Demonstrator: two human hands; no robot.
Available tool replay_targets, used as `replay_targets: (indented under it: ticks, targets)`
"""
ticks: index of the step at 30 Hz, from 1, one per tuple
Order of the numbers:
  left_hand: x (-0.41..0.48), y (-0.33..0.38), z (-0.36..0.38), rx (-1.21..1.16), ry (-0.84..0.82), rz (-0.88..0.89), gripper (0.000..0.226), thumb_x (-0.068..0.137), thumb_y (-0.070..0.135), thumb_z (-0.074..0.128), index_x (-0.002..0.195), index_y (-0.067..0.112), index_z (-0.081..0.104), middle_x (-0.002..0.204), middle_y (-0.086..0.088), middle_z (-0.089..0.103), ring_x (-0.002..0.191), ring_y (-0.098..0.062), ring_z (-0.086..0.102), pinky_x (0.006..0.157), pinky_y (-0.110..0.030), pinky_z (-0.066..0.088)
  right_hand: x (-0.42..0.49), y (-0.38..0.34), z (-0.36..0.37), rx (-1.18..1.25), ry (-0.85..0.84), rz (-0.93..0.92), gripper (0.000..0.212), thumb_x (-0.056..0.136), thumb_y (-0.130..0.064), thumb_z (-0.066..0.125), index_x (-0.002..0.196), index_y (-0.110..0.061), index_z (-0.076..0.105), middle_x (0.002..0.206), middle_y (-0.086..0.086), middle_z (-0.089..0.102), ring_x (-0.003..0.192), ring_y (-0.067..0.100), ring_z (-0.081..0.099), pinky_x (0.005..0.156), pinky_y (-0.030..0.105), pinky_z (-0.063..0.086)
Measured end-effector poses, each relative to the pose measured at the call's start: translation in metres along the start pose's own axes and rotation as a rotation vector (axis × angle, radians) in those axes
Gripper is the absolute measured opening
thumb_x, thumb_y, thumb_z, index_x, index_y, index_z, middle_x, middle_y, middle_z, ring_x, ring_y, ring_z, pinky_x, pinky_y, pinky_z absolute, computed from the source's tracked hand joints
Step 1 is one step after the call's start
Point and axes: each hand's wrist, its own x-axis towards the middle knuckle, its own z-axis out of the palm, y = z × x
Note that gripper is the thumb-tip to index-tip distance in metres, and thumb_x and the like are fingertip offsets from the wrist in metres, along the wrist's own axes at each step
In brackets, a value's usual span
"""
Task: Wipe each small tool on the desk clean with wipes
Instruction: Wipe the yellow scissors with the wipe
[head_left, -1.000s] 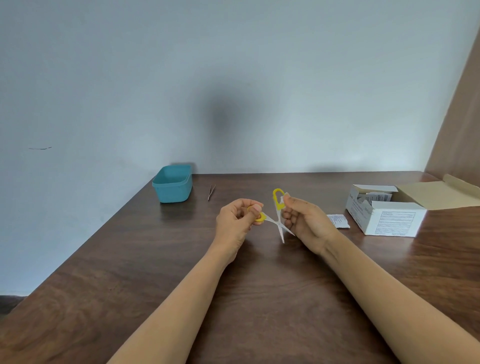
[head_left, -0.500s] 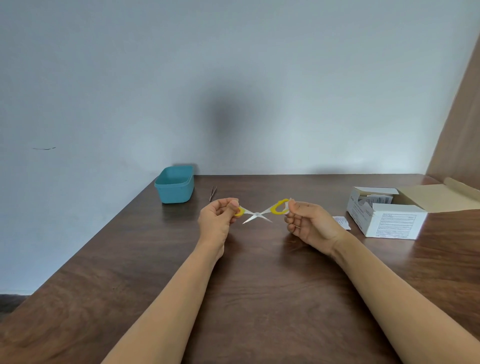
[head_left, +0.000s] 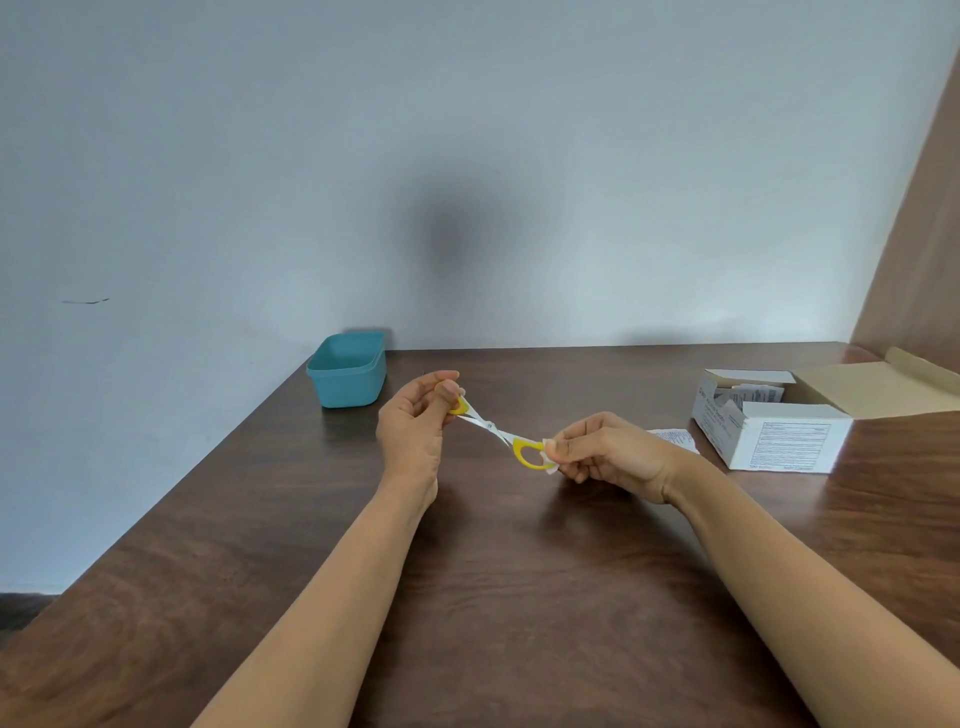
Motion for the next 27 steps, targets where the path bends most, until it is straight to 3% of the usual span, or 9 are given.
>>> replay_targets:
  ticks: [5, 10, 15, 18, 21, 23, 27]
  targets:
    - [-0.001, 0.003, 0.001, 0.032, -0.048, 0.078, 0.015, 0.087, 0.005, 0.066, 0.085, 0.019, 0.070, 0.076, -0.003, 0.069, 0.073, -0.009, 0.064, 0.063, -0.015, 0.052, 0.002, 0.002, 0.007, -0.173, 0.055, -0.012, 0.018, 0.084, -0.013, 0.069, 0.066, -0.012, 0.072, 0.058, -0.001, 0.058, 0.056, 0.007, 0.047, 0.054, 0.016, 0.039]
    - [-0.001, 0.006, 0.002, 0.040, -0.081, 0.102, 0.014, 0.087, 0.005, 0.066, 0.084, 0.019, 0.070, 0.077, -0.004, 0.068, 0.074, -0.011, 0.064, 0.068, -0.018, 0.053, 0.000, 0.004, 0.007, -0.152, 0.078, -0.054, 0.019, 0.084, -0.016, 0.069, 0.065, -0.015, 0.073, 0.060, -0.001, 0.059, 0.057, 0.005, 0.047, 0.054, 0.015, 0.039]
    - [-0.003, 0.006, 0.007, 0.074, -0.088, 0.099, 0.016, 0.085, 0.006, 0.068, 0.084, 0.021, 0.072, 0.080, -0.003, 0.070, 0.082, -0.017, 0.065, 0.079, -0.030, 0.055, 0.002, 0.007, 0.012, -0.228, 0.085, -0.086, 0.021, 0.086, -0.021, 0.068, 0.066, -0.019, 0.073, 0.066, -0.004, 0.065, 0.065, 0.007, 0.049, 0.056, 0.016, 0.040]
    - [-0.005, 0.006, 0.010, 0.010, -0.069, 0.114, 0.011, 0.085, 0.010, 0.069, 0.094, 0.015, 0.071, 0.082, -0.001, 0.071, 0.083, -0.013, 0.066, 0.081, -0.028, 0.056, 0.003, 0.008, 0.013, -0.217, 0.118, -0.096, 0.016, 0.086, -0.023, 0.067, 0.072, -0.017, 0.073, 0.069, -0.004, 0.064, 0.066, 0.007, 0.048, 0.056, 0.016, 0.040]
    - [-0.012, 0.001, 0.016, -0.141, 0.032, 0.055, 0.033, 0.082, 0.031, 0.065, 0.110, 0.014, 0.064, 0.094, 0.002, 0.071, 0.088, -0.007, 0.067, 0.082, -0.021, 0.054, 0.007, 0.008, 0.019, -0.018, 0.206, -0.126, 0.015, 0.088, -0.020, 0.064, 0.077, -0.013, 0.072, 0.060, -0.007, 0.054, 0.058, 0.004, 0.043, 0.057, 0.017, 0.035]
    - [-0.016, -0.007, 0.016, -0.083, 0.076, -0.022, 0.038, 0.080, 0.045, 0.059, 0.102, 0.015, 0.066, 0.093, 0.001, 0.071, 0.087, -0.008, 0.066, 0.077, -0.020, 0.052, 0.010, 0.007, 0.023, 0.212, 0.289, -0.123, 0.022, 0.090, -0.019, 0.062, 0.072, -0.015, 0.074, 0.060, -0.005, 0.047, 0.059, 0.006, 0.039, 0.058, 0.019, 0.034]
    - [-0.021, -0.022, 0.014, 0.258, -0.137, -0.041, 0.034, 0.095, 0.038, 0.054, 0.084, 0.011, 0.072, 0.077, -0.001, 0.071, 0.066, -0.004, 0.064, 0.061, -0.014, 0.048, 0.013, 0.007, 0.023, 0.557, 0.388, -0.108, 0.019, 0.089, -0.018, 0.062, 0.073, -0.016, 0.073, 0.066, -0.001, 0.052, 0.062, 0.008, 0.045, 0.057, 0.018, 0.043]
